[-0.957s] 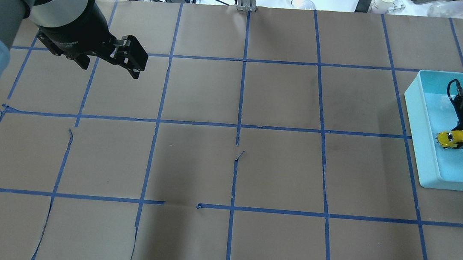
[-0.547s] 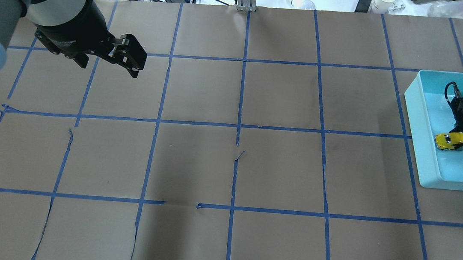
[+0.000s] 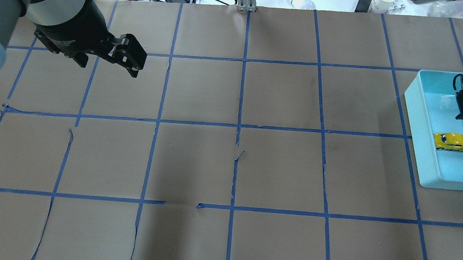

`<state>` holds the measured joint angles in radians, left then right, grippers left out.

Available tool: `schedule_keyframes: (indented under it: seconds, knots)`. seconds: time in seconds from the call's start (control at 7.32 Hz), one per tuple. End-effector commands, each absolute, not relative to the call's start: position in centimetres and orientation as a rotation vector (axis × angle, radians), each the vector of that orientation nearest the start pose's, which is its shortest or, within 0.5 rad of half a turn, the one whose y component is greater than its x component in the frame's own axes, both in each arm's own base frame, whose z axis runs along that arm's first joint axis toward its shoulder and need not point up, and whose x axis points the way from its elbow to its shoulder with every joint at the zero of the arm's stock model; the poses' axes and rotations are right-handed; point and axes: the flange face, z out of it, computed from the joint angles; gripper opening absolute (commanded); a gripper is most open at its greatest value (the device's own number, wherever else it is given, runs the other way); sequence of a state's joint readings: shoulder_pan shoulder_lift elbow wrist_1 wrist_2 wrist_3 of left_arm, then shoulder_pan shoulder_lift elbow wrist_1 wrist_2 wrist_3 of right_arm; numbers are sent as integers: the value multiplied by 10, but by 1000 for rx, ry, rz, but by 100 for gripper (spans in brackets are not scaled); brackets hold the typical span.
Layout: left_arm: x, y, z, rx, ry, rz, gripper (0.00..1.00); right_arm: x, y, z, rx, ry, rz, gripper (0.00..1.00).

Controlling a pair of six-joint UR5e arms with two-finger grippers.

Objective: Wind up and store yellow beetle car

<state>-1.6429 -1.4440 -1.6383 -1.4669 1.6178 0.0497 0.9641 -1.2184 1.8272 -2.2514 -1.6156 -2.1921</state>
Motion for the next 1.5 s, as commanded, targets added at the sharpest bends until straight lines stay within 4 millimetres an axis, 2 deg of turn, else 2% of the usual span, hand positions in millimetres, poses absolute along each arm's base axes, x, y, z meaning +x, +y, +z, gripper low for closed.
schedule_keyframes:
  seconds: [0.0, 0.14, 0.41, 0.68, 0.96, 1.09, 1.37]
  knots:
    - [-161, -442, 526, 186, 3080, -254, 100, -199, -541, 315, -2300, 2384, 13, 100]
    - [-161, -442, 525, 186, 3080, -252, 100, -187, -536, 345, -2287, 2434, -5, 100]
    - [-161, -442, 526, 186, 3080, -254, 100, -159, -515, 425, -2101, 2593, -40, 100]
    - [-161, -443, 524, 186, 3080, -250, 100, -90, -518, 480, -1804, 2717, -103, 100]
    - [-161, -442, 525, 186, 3080, -252, 100, -6, -510, 515, -1505, 2854, -142, 100]
    - [-161, -442, 525, 185, 3078, -252, 100, 31, -511, 523, -1322, 2911, -204, 100]
    - [-160, -442, 526, 183, 3078, -254, 100, 107, -507, 526, -1022, 2993, -233, 100]
